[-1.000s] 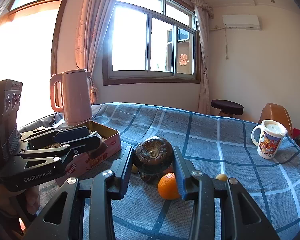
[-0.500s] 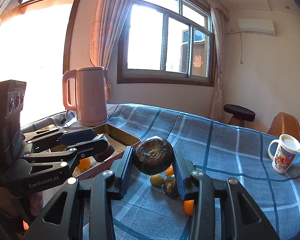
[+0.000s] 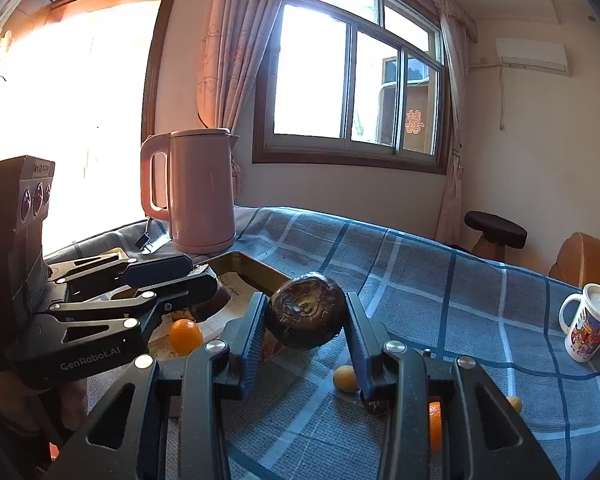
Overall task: Organize fruits
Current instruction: 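Carry the mangosteen half with the left tool while the right tool carries the mangosteen over the tin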
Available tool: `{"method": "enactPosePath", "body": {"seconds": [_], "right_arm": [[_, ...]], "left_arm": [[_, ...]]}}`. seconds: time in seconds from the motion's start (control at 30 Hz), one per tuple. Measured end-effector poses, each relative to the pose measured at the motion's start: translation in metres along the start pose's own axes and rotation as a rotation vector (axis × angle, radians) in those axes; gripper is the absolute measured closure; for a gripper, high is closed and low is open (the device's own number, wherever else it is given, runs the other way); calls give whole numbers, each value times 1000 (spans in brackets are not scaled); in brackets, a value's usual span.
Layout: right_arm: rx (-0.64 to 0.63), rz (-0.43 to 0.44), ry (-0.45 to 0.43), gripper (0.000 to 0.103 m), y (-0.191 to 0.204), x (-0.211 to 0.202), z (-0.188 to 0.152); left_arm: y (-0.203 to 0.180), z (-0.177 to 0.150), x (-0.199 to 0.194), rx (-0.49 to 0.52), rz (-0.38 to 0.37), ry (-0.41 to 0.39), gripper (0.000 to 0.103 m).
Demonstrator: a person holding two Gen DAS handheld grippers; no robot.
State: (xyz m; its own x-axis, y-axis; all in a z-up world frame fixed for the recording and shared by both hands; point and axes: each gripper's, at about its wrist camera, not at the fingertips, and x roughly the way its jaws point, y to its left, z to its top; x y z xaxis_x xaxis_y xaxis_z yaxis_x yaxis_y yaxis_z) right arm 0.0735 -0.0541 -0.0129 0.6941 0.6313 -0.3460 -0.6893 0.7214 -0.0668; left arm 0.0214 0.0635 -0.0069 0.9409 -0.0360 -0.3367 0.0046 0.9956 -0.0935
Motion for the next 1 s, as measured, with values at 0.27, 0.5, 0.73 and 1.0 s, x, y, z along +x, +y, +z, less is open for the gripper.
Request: {"method": "enactPosePath", "body": {"seconds": [0.27, 0.5, 0.73, 1.0], "right_arm": [[-23, 27, 15, 63, 14, 14, 7], [-24, 57, 41, 63, 26, 31, 7], [-35, 79, 65, 63, 37, 44, 6], [-30, 104, 87, 63, 47, 55, 3]], "left_arm": [[15, 0, -1, -14, 24, 10, 65], [28, -2, -1, -33, 43, 19, 65], [42, -3, 1, -52, 67, 37, 65], [53, -7, 4, -69, 88, 73, 65]]}}
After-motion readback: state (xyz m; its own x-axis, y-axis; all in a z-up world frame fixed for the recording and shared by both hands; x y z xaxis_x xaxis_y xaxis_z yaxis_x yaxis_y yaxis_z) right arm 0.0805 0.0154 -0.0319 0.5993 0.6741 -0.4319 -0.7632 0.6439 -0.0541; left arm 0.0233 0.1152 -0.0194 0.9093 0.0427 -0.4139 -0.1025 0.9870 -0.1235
